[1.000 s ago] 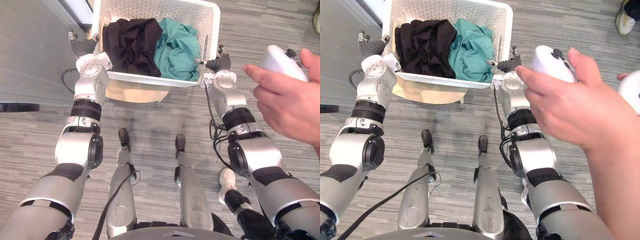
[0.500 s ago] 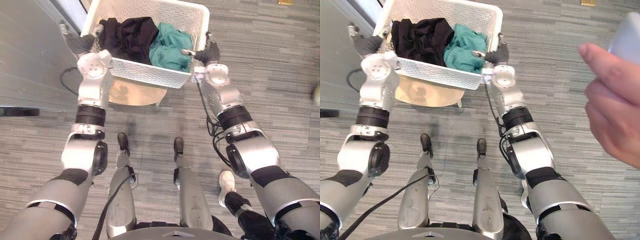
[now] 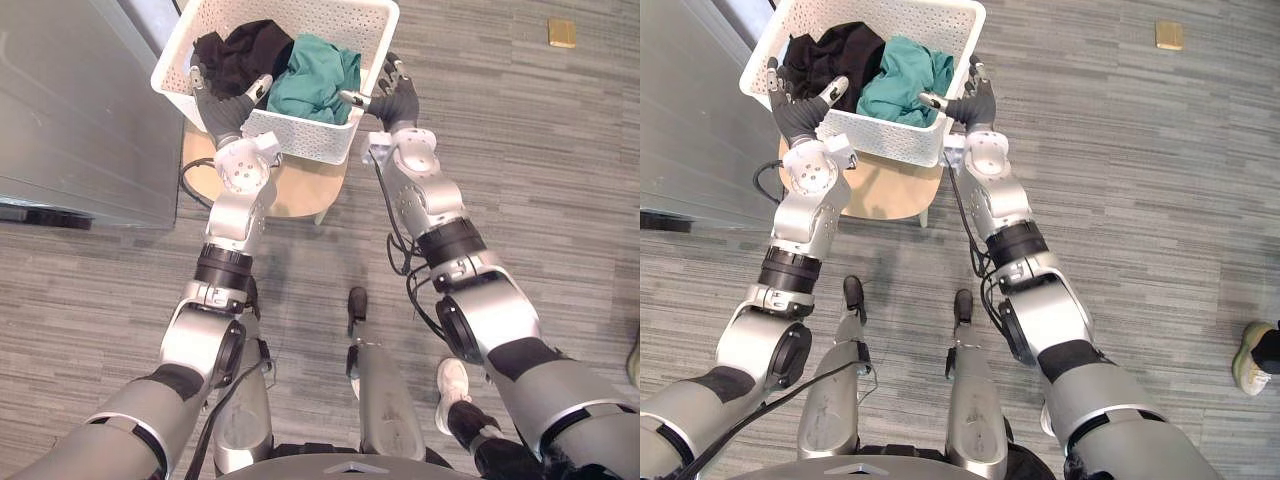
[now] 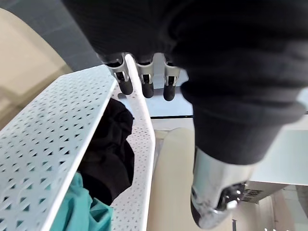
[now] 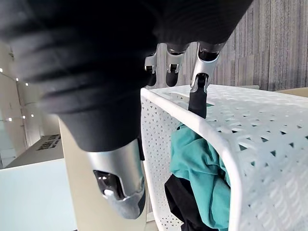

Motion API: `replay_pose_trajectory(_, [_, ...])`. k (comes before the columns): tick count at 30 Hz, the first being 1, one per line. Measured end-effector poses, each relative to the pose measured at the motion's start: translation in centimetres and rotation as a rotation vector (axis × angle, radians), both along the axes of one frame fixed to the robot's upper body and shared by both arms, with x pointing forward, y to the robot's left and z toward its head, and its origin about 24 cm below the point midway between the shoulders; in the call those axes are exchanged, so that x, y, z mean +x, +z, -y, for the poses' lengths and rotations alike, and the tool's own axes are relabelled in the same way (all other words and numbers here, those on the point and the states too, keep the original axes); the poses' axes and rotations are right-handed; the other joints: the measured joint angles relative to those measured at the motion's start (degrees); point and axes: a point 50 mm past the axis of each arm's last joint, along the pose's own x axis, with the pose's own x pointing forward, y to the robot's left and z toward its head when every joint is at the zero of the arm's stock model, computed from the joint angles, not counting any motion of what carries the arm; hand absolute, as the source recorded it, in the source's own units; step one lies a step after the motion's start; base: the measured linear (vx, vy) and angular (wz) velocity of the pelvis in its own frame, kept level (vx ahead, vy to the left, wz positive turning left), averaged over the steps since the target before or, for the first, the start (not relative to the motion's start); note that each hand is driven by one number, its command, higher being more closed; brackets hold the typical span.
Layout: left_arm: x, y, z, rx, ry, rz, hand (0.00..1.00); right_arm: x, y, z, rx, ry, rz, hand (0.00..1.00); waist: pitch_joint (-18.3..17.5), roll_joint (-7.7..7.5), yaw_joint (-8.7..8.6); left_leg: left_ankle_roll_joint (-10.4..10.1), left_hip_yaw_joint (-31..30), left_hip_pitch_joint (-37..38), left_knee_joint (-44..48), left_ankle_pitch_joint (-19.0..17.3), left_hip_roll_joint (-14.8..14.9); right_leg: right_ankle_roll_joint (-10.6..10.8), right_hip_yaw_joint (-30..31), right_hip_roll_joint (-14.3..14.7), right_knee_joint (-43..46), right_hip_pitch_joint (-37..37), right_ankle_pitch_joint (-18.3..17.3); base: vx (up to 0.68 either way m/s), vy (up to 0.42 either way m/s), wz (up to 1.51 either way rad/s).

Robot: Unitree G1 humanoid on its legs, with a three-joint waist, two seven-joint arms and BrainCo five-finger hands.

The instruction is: Pick up the laundry basket with both hands and put the clothes into the washing machine.

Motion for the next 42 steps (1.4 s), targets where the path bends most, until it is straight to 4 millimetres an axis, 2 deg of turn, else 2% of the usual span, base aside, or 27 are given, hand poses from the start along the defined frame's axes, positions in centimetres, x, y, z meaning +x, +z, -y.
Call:
replay_pose_trajectory(3, [-1.1,-0.7,-0.1,0.033,0.004,0.030,0.00,-1.0,-2.3,1.4,0.037,-0.025,-0.011,0.00,0.0,0.00,-0.23,-0.1,-0.4,1.5,0.0,-0.1,-0.1,-0.1,-0.5,-0.1,0.1,1.7,-0.4,-0.04,-0.056,0.08])
replay_pose_trajectory(5, [-2.3,-2.2,0.0,0.069,-0.014,0.033,0.00,-2.3,-4.5,3.4,0.087,-0.070,-0.024,0.00,0.0,0.00,-0.26,-0.4,-0.5,3.2,0.0,-1.0,-0.3,-0.1,-0.7,-0.3,0.3,3.3,-1.1,-0.04,-0.061,0.08])
replay_pose_trajectory(7, [-2.7,-3.2,0.2,0.081,-0.038,0.021,0.00,-3.0,-5.9,4.4,0.104,-0.097,-0.039,0.00,0.0,0.01,-0.37,-0.4,-0.4,4.1,0.0,-1.4,-0.5,0.0,-0.8,-0.6,0.3,4.2,-1.5,-0.01,-0.038,0.05])
replay_pose_trajectory(10, [-3.8,-5.7,0.6,0.132,-0.097,-0.023,0.00,-5.2,-10.9,6.9,0.097,-0.176,-0.143,0.00,-0.1,-0.04,-0.56,-0.4,-0.4,6.1,-0.5,-1.7,-0.9,-0.3,-0.9,-0.9,0.2,6.2,-2.4,0.01,-0.044,0.05])
replay_pose_trajectory(11, [-4.0,-6.2,0.6,0.137,-0.112,-0.034,0.00,-5.7,-11.9,7.1,0.097,-0.181,-0.167,0.00,-0.1,-0.04,-0.58,-0.4,-0.4,6.4,-0.8,-1.7,-0.9,-0.3,-0.9,-1.0,0.2,6.4,-2.5,0.02,-0.055,0.01])
replay_pose_trajectory(13, [-5.0,-8.3,0.6,0.148,-0.157,-0.083,0.00,-7.8,-15.7,8.0,0.111,-0.217,-0.271,0.00,-0.2,-0.04,-0.66,-0.7,-0.4,7.6,-1.2,-1.9,-0.9,0.0,-1.1,-1.0,0.0,7.6,-2.7,0.04,-0.059,0.02])
replay_pose_trajectory(15, [-5.8,-10.0,0.5,0.156,-0.191,-0.128,0.00,-9.6,-18.4,8.7,0.134,-0.251,-0.350,0.00,-0.9,-0.04,-0.77,-0.6,-0.5,8.0,-1.2,-2.2,-1.0,0.2,-1.4,-1.0,0.0,8.1,-3.0,0.06,-0.057,0.05])
replay_pose_trajectory(18, [-7.1,-12.2,0.4,0.166,-0.244,-0.190,0.00,-12.2,-21.4,9.9,0.143,-0.301,-0.446,0.00,-3.6,-0.04,-0.85,-0.4,-0.7,8.0,-1.2,-2.1,-1.2,0.4,-1.8,-1.3,0.0,8.4,-3.3,0.10,-0.055,0.08])
replay_pose_trajectory(19, [-7.9,-13.4,0.0,0.174,-0.264,-0.221,0.00,-13.8,-22.9,10.9,0.140,-0.346,-0.498,0.00,-4.5,-0.04,-1.06,-0.3,-1.1,9.1,-1.2,-2.3,-1.4,0.5,-2.3,-1.6,-0.3,9.9,-3.7,0.11,-0.037,0.14])
replay_pose_trajectory(21, [-9.1,-14.9,-0.5,0.186,-0.290,-0.258,0.00,-15.6,-24.3,11.7,0.149,-0.391,-0.549,0.00,-6.1,-0.07,-1.11,-0.4,-1.3,10.2,-1.3,-2.9,-1.7,0.6,-2.4,-1.9,-0.5,11.2,-4.3,0.09,-0.023,0.12])
replay_pose_trajectory(22, [-10.2,-16.3,-1.0,0.196,-0.315,-0.298,0.00,-17.2,-25.6,12.2,0.160,-0.422,-0.595,0.00,-8.3,-0.10,-1.09,-0.4,-1.3,10.3,-1.3,-3.4,-1.7,0.6,-2.5,-1.9,-0.9,11.5,-4.4,0.10,-0.024,0.05])
replay_pose_trajectory(25, [-12.8,-19.8,-2.6,0.237,-0.356,-0.421,0.00,-20.9,-28.2,12.9,0.176,-0.453,-0.703,0.00,-10.8,-0.11,-1.05,-0.9,-1.1,12.4,-1.3,-4.6,-1.8,0.7,-2.7,-2.0,-2.3,13.9,-4.7,0.08,-0.021,0.02])
replay_pose_trajectory(27, [-14.7,-22.8,-4.0,0.247,-0.362,-0.545,0.00,-23.3,-30.1,13.2,0.197,-0.484,-0.794,0.00,-12.3,0.02,-1.18,-0.6,-1.3,13.1,-1.3,-4.7,-1.8,0.7,-3.3,-2.0,-2.9,15.3,-5.0,0.05,-0.015,0.12])
replay_pose_trajectory(29, [-17.2,-27.0,-5.7,0.239,-0.376,-0.744,0.00,-26.4,-32.6,13.3,0.223,-0.521,-0.928,0.00,-13.9,0.15,-1.25,-0.9,-1.7,14.2,-1.3,-5.4,-1.8,0.3,-3.9,-2.0,-3.6,16.9,-5.8,0.04,-0.008,0.15])
replay_pose_trajectory(30, [-19.1,-29.2,-6.7,0.232,-0.376,-0.864,0.00,-28.1,-33.7,13.2,0.232,-0.528,-0.997,0.00,-15.1,0.20,-1.17,-0.9,-1.6,14.4,-1.3,-5.7,-1.8,0.3,-3.9,-2.0,-3.6,17.2,-6.0,0.04,-0.004,0.03])
replay_pose_trajectory(32, [-21.7,-31.8,-8.1,0.216,-0.367,-1.015,0.00,-29.9,-34.9,12.9,0.239,-0.546,-1.075,0.00,-15.7,0.27,-1.14,-0.9,-1.6,15.5,-1.3,-6.1,-1.8,0.3,-3.9,-2.0,-3.8,18.4,-6.2,0.04,-0.004,0.01])
replay_pose_trajectory(34, [-25.7,-35.0,-10.1,0.175,-0.322,-1.237,0.00,-32.9,-36.8,12.5,0.289,-0.579,-1.208,0.00,-17.7,0.48,-1.02,-1.0,-1.5,16.4,-1.3,-6.7,-1.8,0.2,-4.2,-2.0,-4.1,19.5,-6.8,0.03,-0.002,0.05])
replay_pose_trajectory(35, [-26.8,-35.8,-10.6,0.157,-0.303,-1.302,0.00,-33.8,-37.3,12.3,0.307,-0.591,-1.253,0.00,-17.9,0.57,-0.89,-1.0,-1.6,17.0,-1.3,-6.8,-1.8,0.4,-4.4,-2.0,-4.4,20.2,-6.9,0.03,-0.005,0.12])
replay_pose_trajectory(37, [-30.7,-38.0,-12.3,0.022,-0.185,-1.498,0.00,-36.9,-38.7,11.9,0.390,-0.665,-1.379,0.00,-19.4,0.82,-0.80,-1.1,-1.9,18.1,-1.3,-7.2,-1.9,0.3,-5.3,-2.1,-4.6,22.0,-7.4,0.03,-0.004,0.16])
replay_pose_trajectory(40, [-34.7,-39.2,-13.1,-0.133,-0.044,-1.657,0.00,-39.6,-39.5,11.7,0.491,-0.761,-1.484,0.00,-20.6,0.93,-0.85,-1.1,-1.9,19.2,-1.3,-7.5,-2.1,0.4,-5.4,-2.3,-4.7,23.2,-7.7,0.01,-0.001,0.03])
replay_pose_trajectory(42, [-35.8,-39.4,-13.0,-0.200,0.002,-1.691,0.00,-40.5,-39.6,11.9,0.538,-0.813,-1.509,0.00,-21.0,0.90,-0.84,-1.0,-1.9,19.9,-1.7,-7.6,-2.4,0.4,-5.5,-2.6,-5.3,24.2,-7.7,0.00,0.004,0.02])
